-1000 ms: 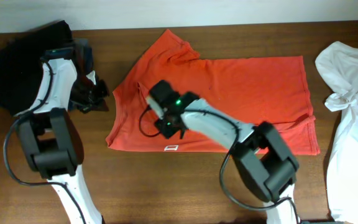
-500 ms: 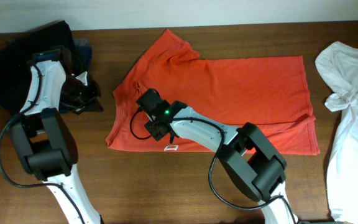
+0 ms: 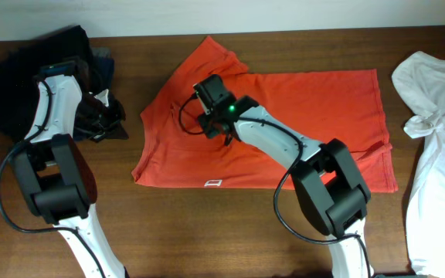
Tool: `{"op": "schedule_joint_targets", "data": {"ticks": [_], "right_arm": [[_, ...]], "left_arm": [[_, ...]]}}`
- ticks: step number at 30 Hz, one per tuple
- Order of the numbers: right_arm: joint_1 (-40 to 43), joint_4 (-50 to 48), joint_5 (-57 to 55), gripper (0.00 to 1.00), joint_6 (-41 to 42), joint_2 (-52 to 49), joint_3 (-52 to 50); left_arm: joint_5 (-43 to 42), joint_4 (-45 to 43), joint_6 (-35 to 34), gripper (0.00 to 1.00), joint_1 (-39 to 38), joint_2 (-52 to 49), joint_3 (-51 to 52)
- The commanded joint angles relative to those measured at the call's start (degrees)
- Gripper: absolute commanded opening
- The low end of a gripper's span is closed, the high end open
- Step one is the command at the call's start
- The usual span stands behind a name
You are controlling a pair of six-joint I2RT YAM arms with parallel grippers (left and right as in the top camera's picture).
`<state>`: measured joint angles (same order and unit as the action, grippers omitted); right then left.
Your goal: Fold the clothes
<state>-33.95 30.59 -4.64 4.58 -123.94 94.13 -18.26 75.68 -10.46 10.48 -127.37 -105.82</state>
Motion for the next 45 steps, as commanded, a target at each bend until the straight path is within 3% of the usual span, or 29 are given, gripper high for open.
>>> {"op": "schedule_joint_targets", "data": {"ticks": [1, 11, 12, 13, 14, 16, 19, 22, 25, 26, 35, 38, 41, 45], "right_arm": [[3.1, 0.0, -1.9, 0.04, 0.4, 0.0, 1.1], [4.1, 0.0, -1.9, 0.08, 0.4, -0.2, 0.7], [4.1, 0.0, -1.6, 0.16, 0.9, -0.2, 0.7], [4.1, 0.0, -1.6, 0.34, 2.4, -0.2, 0.6], [4.0, 0.0, -1.6, 0.45, 2.5, -0.2, 0.6], [4.0, 0.0, -1.4, 0.46, 5.7, -1.3, 0.2], [4.0, -0.5, 0.1, 0.45, 6.7, -5.5, 0.1], [4.0, -0.8, 0.0, 0.2, 6.7, -5.3, 0.3], [5.3, -0.5, -3.1, 0.15, 6.7, -3.8, 0.7], [6.4, 0.1, -3.1, 0.05, 6.7, -2.7, 0.7], [6.9, 2.3, -1.2, 0.04, 8.0, -2.8, 0.7], [6.9, 1.9, -0.7, 0.05, 8.0, -2.8, 0.7], [6.9, 2.0, 0.1, 0.04, 8.0, -2.8, 0.7], [6.9, 2.0, 0.1, 0.04, 8.0, -2.8, 0.7]], "left_arm": [[-0.9, 0.2, 0.8, 0.01, 0.3, -0.1, -0.1], [0.2, 0.9, 0.8, 0.01, 0.3, -0.1, -0.1], [0.2, 0.9, 0.8, 0.01, 0.3, -0.1, -0.1], [0.2, 0.9, 0.8, 0.01, 0.3, -0.1, -0.1], [0.2, 0.9, 0.8, 0.01, 0.3, -0.1, -0.1], [0.2, 0.9, 0.8, 0.01, 0.3, -0.1, -0.1], [0.2, 1.3, 0.8, 0.01, 0.3, -0.1, -0.1], [0.2, 1.3, 0.8, 0.01, 0.3, -0.1, -0.1], [0.3, 1.3, 0.8, 0.01, 0.3, -0.1, -0.1], [0.2, 1.3, 0.8, 0.01, 0.3, -0.1, -0.1], [-0.5, 1.3, 0.8, 0.01, 0.0, -0.1, -0.1], [-12.6, -2.7, 7.5, 0.01, -2.9, -0.2, -0.1], [-8.2, -11.9, 6.6, 0.01, -9.7, -1.7, 0.2], [-2.0, -14.6, 3.6, 0.01, -12.0, -4.9, 0.2]]}}
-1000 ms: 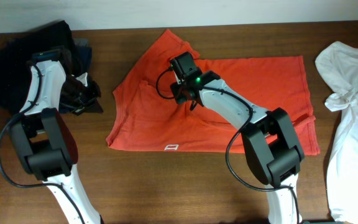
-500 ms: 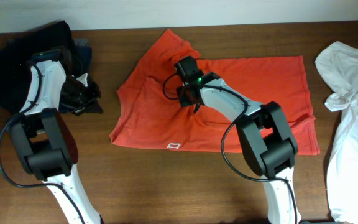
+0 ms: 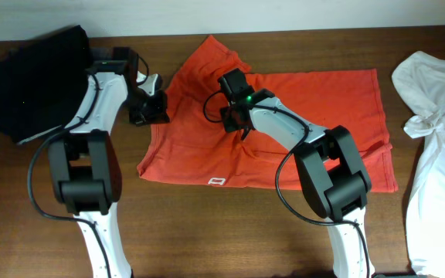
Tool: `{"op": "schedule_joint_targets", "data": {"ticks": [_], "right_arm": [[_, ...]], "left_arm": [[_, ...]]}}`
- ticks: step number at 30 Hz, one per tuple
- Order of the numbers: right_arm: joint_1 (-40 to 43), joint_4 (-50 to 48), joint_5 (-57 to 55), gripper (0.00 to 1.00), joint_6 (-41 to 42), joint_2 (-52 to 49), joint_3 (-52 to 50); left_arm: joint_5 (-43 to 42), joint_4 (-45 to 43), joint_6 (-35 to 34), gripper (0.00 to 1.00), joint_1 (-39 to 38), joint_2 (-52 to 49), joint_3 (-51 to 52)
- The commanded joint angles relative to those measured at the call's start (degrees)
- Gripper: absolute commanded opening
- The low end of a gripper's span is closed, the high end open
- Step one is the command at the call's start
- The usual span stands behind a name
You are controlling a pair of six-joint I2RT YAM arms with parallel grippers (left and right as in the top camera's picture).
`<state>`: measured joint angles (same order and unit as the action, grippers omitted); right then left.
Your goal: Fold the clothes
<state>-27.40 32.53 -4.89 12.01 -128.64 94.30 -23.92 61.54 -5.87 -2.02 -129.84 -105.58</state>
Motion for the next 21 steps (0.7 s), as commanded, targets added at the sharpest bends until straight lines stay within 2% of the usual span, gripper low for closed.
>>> {"op": "schedule_joint_targets", "data": {"ticks": [1, 3, 4, 5, 6, 7, 11, 14, 16, 21], "right_arm": [[0.4, 0.0, 0.4, 0.04, 0.5, 1.9, 0.5], [0.4, 0.0, 0.3, 0.06, 0.5, 1.9, 0.5], [0.4, -0.1, 0.3, 0.12, 0.5, 1.9, 0.5], [0.4, -0.4, 0.3, 0.13, 0.5, 1.9, 0.5], [0.4, -0.4, 0.3, 0.04, 0.5, 2.0, 0.7], [0.4, -0.2, 0.4, 0.04, 0.5, 2.0, 0.9], [0.3, 0.5, 4.9, 0.04, 0.5, 2.0, 3.9], [0.4, 1.1, 4.9, 0.1, 0.5, 2.0, 4.2], [0.4, 1.5, 4.9, 0.04, 0.5, 2.0, 4.4], [0.5, 3.1, 4.2, 0.05, 0.5, 2.0, 4.3]], "left_arm": [[5.3, -0.5, -1.0, 0.01, 0.5, -3.5, -0.1], [7.7, -0.4, -1.0, 0.01, 0.5, -5.9, -0.1], [7.9, -0.5, -1.0, 0.01, 0.5, -6.2, 0.0], [11.2, -0.4, -1.9, 0.01, 0.5, -6.2, 0.0], [17.9, -0.2, -5.1, 0.01, 0.5, -6.2, 0.6], [19.5, -0.7, -5.4, 0.01, 0.5, -6.2, 2.0], [19.5, -5.3, -5.4, 0.01, 1.3, -6.2, 9.3], [21.4, -5.1, -5.4, 0.01, 2.5, -6.2, 10.3], [21.4, -4.3, -5.4, 0.01, 3.3, -6.2, 10.3], [22.3, -2.7, -5.4, 0.01, 5.8, -6.2, 10.3]]}}
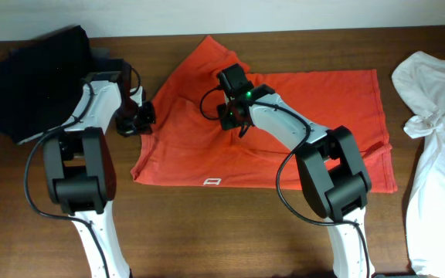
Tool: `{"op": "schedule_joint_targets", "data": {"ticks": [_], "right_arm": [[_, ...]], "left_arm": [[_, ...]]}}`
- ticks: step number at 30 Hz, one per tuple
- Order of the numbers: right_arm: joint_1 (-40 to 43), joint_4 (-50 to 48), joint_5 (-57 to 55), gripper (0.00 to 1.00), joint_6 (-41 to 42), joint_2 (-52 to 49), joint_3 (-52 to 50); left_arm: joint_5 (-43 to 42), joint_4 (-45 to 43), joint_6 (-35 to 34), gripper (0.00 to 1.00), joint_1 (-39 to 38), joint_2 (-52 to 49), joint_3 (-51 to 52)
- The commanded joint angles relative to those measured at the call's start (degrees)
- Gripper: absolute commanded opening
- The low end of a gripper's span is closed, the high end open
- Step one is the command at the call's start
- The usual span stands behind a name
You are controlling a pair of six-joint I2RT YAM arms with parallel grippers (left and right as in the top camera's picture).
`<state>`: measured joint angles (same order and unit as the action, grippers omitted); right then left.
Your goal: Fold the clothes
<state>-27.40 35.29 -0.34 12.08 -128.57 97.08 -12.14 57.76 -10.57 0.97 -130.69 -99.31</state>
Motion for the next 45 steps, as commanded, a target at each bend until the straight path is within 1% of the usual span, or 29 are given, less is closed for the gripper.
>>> {"op": "schedule_joint_targets", "data": {"ticks": [1, 2, 4, 5, 6, 7, 8, 9, 11, 13, 15, 16, 18, 19, 20, 21, 22, 23, 24, 25, 27, 29, 31, 34, 35, 40, 43, 44, 45], "right_arm": [[0.5, 0.2, -0.3, 0.05, 0.4, 1.9, 1.6], [0.5, 0.1, -0.3, 0.09, 0.4, 1.9, 1.6], [0.5, -0.2, -0.3, 0.07, 0.4, 1.9, 1.6], [0.5, -0.3, -0.3, 0.13, 0.4, 1.9, 1.6], [0.5, -0.4, -0.3, 0.56, 0.4, 1.9, 1.6], [0.5, -0.9, -0.3, 0.94, 0.1, 1.9, 1.6], [0.5, -1.6, -0.3, 0.97, -2.3, 2.1, 2.2], [0.5, -1.3, -0.3, 0.98, -3.3, 2.6, 3.8], [0.5, 0.6, 0.0, 1.0, -3.3, 4.4, 7.1], [0.5, 8.4, -0.1, 0.97, -2.7, 6.7, 10.2], [1.8, 17.7, 0.6, 0.97, 0.5, 7.4, 10.6], [3.2, 23.2, 0.6, 0.89, 0.5, 7.3, 10.5], [5.4, 29.3, 0.6, 0.6, 0.5, 7.3, 10.5], [7.5, 32.9, 2.1, 0.25, 0.5, 7.3, 10.5], [9.2, 35.4, 7.7, 0.09, 0.3, 7.3, 10.4], [10.2, 36.9, 15.3, 0.04, -3.3, 7.3, 9.7], [10.2, 38.1, 20.2, 0.04, -6.4, 7.3, 8.4], [9.7, 38.4, 21.2, 0.04, -6.3, 7.3, 6.8], [8.2, 37.5, 21.4, 0.04, -7.2, 7.3, 3.9], [6.1, 36.0, 21.5, 0.04, -10.1, 7.3, 0.6], [2.5, 35.4, 21.2, 0.04, -13.6, 7.3, -1.5], [0.3, 30.9, 15.9, 0.04, -13.1, 7.3, -3.3], [0.0, 27.0, 14.3, 0.04, -12.0, 7.2, -6.5], [0.2, 22.7, 1.4, 0.04, -5.2, 7.2, -10.3], [0.6, 21.4, 0.5, 0.04, -5.1, 7.2, -10.3], [4.3, 14.8, 0.7, 0.04, -5.1, 7.2, -10.2], [5.9, 19.4, 9.3, 0.04, -5.2, 7.3, -10.2], [5.6, 20.9, 11.3, 0.04, -5.2, 7.3, -10.2], [4.5, 22.0, 12.9, 0.04, -5.1, 7.3, -10.3]], "left_arm": [[10.5, 1.2, -0.7, 0.0, 3.2, -5.4, 4.0], [10.4, 1.2, -0.7, 0.0, 3.3, -5.4, 4.0], [10.0, 1.0, -0.8, 0.01, 3.3, -5.4, 4.0], [9.5, 1.0, -0.8, 0.0, 3.3, -5.4, 4.0], [7.4, 1.0, -0.8, 0.01, 3.3, -5.4, 3.2], [3.5, 1.4, -0.7, 0.0, 3.3, -4.9, 1.4], [-0.5, 2.1, -0.7, 0.01, 3.3, -4.0, -1.3], [-2.3, 3.9, -0.8, 0.01, 3.1, -1.9, -6.3], [-2.1, 7.1, -0.8, 0.01, 2.0, 4.1, -17.5], [-2.3, 9.4, -0.8, 0.0, 0.0, 8.3, -23.5], [-2.2, 10.6, -0.7, 0.0, -3.4, 7.3, -22.5], [-2.1, 10.4, -0.7, 0.01, -5.0, 4.7, -22.2], [-2.1, 10.4, -0.7, 0.0, -6.7, 0.1, -22.2], [-2.1, 9.8, -0.7, 0.0, -7.6, -3.4, -22.2], [-2.1, 8.9, -0.7, 0.01, -8.0, -5.6, -22.2], [-2.3, 8.0, -0.7, 0.0, -8.2, -7.3, -22.2], [-2.3, 7.2, -0.7, 0.0, -8.5, -8.6, -22.2], [-2.3, 6.7, -0.7, 0.0, -8.7, -9.3, -22.2], [-2.3, 6.2, -0.7, 0.0, -9.1, -11.1, -22.2], [-2.0, 6.1, -0.7, 0.0, -9.5, -12.6, -22.2], [-1.6, 6.1, -0.7, 0.0, -9.5, -14.0, -22.2], [-0.9, 6.4, -0.7, 0.01, -9.5, -15.4, -22.2], [-0.9, 6.8, -0.7, 0.0, -9.5, -15.9, -22.2], [0.0, 7.6, -0.7, 0.0, -9.4, -15.9, -22.2], [0.0, 7.8, -0.7, 0.01, -9.3, -15.9, -22.2], [0.0, 8.5, -0.7, 0.0, -9.1, -15.9, -22.2], [-0.1, 9.1, -0.7, 0.0, -9.0, -15.9, -22.7], [-0.1, 10.4, -0.7, 0.01, -8.7, -15.9, -24.9], [-0.1, 13.5, -0.7, 0.0, -8.4, -15.9, -30.1]]}}
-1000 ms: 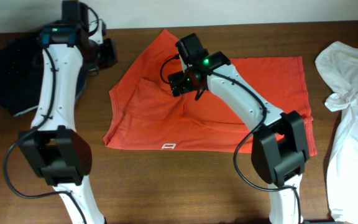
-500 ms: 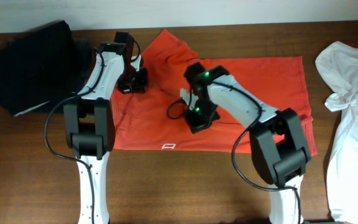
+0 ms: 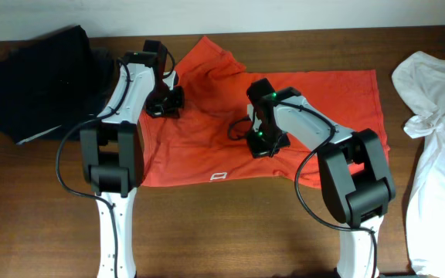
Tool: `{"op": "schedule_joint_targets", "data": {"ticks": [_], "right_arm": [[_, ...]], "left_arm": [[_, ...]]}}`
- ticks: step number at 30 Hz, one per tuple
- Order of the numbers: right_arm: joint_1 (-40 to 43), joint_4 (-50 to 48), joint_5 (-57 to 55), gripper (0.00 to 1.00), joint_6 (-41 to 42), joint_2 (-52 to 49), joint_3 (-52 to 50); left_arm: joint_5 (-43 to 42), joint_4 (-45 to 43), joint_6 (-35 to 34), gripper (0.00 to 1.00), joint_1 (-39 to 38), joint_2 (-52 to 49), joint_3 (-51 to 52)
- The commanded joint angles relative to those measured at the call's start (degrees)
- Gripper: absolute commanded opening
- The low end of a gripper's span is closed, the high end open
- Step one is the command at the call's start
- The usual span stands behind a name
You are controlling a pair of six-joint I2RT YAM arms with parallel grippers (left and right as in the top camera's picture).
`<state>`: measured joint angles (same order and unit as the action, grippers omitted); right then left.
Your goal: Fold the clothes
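Observation:
An orange T-shirt [image 3: 315, 100] lies spread across the middle of the table in the overhead view, its white label [image 3: 220, 177] at the near hem. My left gripper [image 3: 165, 102] is down on the shirt's upper left part, by the sleeve. My right gripper [image 3: 261, 144] rests on the shirt's middle, and creases run leftward from it. Both grippers' fingers are hidden under their bodies, so it does not show whether they are open or shut.
A heap of black clothes [image 3: 37, 77] lies at the back left corner. A white garment [image 3: 439, 131] lies crumpled along the right edge. Bare brown table [image 3: 230, 232] runs along the front.
My left gripper has moved from beside the shirt's left edge onto its upper left part. My right gripper has moved right and nearer, to the shirt's middle. The left side of the shirt is more bunched.
At first my left gripper was by the black heap and my right gripper on the shirt's left half. Then the left gripper stood at the shirt's left edge, then a little off it. Now both are on the shirt, whose left part has drawn inward.

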<state>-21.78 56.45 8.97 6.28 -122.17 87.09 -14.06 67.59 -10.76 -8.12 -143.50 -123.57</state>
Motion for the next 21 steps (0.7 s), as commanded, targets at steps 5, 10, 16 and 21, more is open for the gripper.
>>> {"op": "schedule_joint_targets", "data": {"ticks": [5, 10, 16, 21], "right_arm": [[-7.9, -3.6, 4.7, 0.04, 2.6, 0.9, -2.1], [-0.5, 6.1, 5.8, 0.04, -0.5, 3.5, 5.7], [9.0, 20.1, 1.0, 0.04, 1.2, 3.6, 5.4], [16.0, 27.5, -14.3, 0.04, 11.3, 3.6, 2.6]], "left_arm": [[1.8, 24.1, -0.5, 0.0, 0.7, -3.1, -27.1], [1.6, 29.2, 0.2, 0.0, -2.1, -3.1, -23.1], [5.9, 29.2, 1.2, 0.01, -4.7, 1.9, -11.1], [10.4, 27.0, -1.3, 0.01, -4.9, 11.6, 9.4]]}}
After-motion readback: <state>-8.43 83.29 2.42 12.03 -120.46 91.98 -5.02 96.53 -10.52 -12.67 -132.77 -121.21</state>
